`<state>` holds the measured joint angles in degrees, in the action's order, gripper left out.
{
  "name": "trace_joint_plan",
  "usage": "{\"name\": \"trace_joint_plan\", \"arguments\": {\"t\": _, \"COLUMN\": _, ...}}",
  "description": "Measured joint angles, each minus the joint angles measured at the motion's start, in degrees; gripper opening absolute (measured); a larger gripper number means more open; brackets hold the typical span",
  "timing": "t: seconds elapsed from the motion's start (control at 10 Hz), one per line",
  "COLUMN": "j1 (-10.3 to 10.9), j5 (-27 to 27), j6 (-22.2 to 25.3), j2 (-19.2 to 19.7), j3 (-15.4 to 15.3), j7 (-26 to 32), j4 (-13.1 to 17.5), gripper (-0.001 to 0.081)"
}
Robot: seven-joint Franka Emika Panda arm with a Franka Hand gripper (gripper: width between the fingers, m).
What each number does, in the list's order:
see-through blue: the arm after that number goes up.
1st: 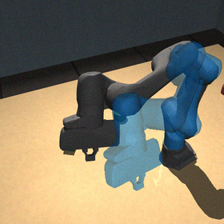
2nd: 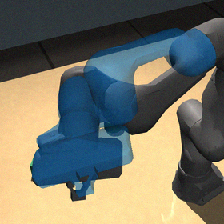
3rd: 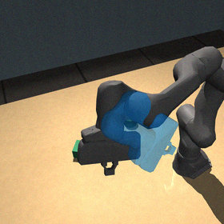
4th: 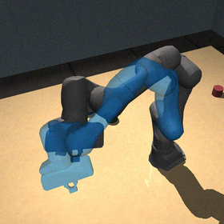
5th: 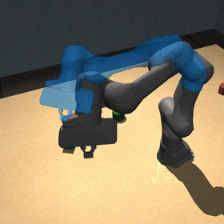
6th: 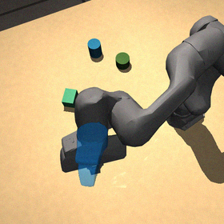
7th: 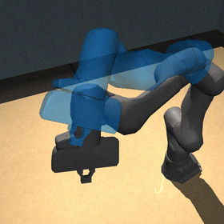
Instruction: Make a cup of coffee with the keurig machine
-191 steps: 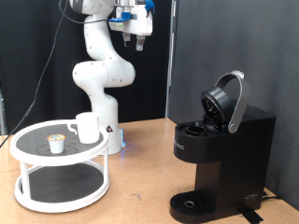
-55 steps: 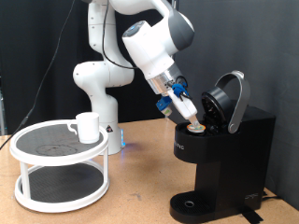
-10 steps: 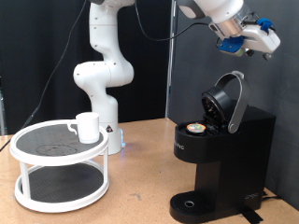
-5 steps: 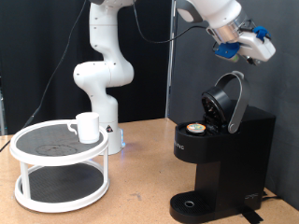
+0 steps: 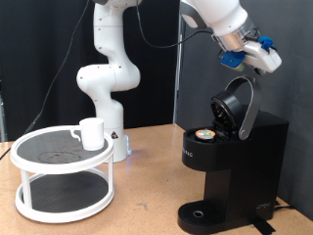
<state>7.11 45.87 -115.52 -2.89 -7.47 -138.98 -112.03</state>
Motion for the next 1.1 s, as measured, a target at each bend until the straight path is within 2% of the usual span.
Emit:
{"name": "trace_joint_plan", "arguments": {"t": 0.7, "j1": -2.0, "j5": -1.1, "j6": 2.9, "j2": -1.2, "j3": 1.5, "j7": 0.6, "j4": -0.9, "gripper": 0.0}}
{"name": "trace_joint_plan", "arguments": {"t": 1.1, "j1": -4.1, "j5": -5.5, "j6": 4.8, "j2": -3.5, "j3": 3.1, "j7": 1.2, "j4": -2.9, "gripper": 0.0}}
